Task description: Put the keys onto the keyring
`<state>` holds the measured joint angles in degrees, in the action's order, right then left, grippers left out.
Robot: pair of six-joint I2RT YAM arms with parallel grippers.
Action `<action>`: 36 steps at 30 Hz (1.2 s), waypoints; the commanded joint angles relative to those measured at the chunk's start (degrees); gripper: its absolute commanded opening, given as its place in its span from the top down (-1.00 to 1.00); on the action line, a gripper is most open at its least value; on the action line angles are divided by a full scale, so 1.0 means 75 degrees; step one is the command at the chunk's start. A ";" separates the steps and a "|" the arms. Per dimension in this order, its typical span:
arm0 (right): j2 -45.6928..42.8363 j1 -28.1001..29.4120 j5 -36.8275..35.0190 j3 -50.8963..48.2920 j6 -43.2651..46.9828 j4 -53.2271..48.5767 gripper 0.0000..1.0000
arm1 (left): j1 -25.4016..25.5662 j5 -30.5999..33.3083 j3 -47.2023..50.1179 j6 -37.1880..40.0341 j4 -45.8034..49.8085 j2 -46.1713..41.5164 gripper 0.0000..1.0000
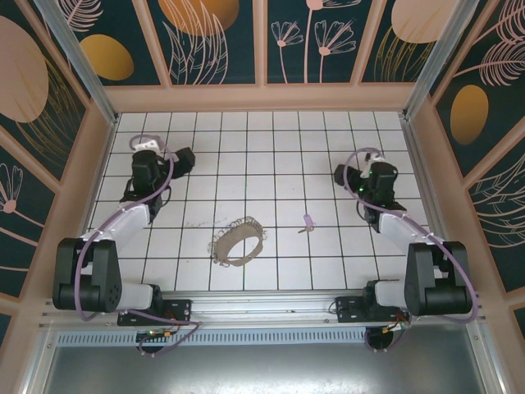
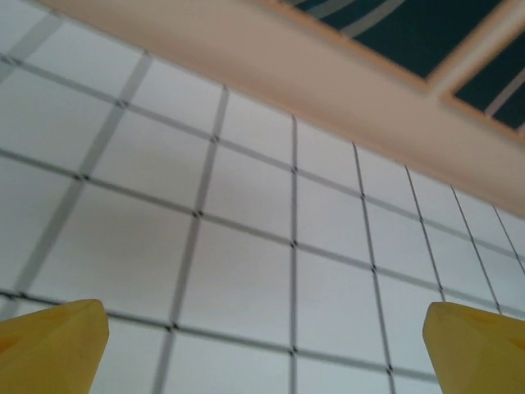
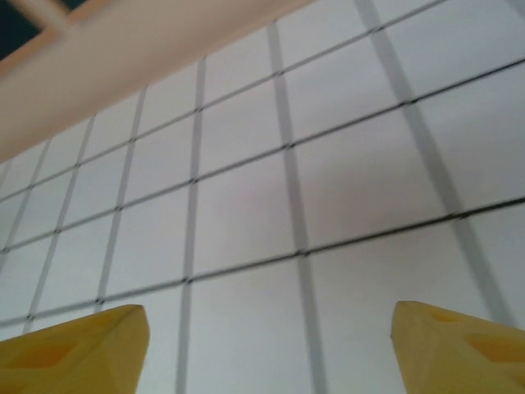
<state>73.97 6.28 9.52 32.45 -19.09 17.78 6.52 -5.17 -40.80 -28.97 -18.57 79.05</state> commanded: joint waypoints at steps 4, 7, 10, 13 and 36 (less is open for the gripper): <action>-0.0230 0.1733 0.0676 0.0167 -0.0694 -0.1049 -0.36 | 0.1077 -0.0691 0.0055 -0.0783 0.0981 -0.0044 -0.91; -0.0084 0.2417 0.0839 0.0069 -0.1184 -0.0879 -0.27 | 0.1634 -0.0486 0.0049 -0.0884 0.1177 -0.0150 -0.91; 0.0259 0.3156 0.0891 0.0073 -0.1477 -0.0763 -0.16 | 0.2069 -0.0238 -0.0013 -0.1024 0.1223 -0.0273 -0.92; 0.0658 0.3761 0.0969 0.0158 -0.1567 -0.0738 -0.01 | 0.2234 -0.0144 -0.0034 -0.1239 0.1118 -0.0350 -0.93; 0.2363 0.5666 0.0817 0.0492 -0.2470 -0.0063 0.07 | 0.2282 -0.0054 0.0158 -0.1175 0.1095 -0.0385 -0.97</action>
<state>90.21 48.12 16.29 33.52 -36.73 14.85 23.33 -5.96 -40.58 -37.63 -10.02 77.36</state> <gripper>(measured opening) 0.466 0.985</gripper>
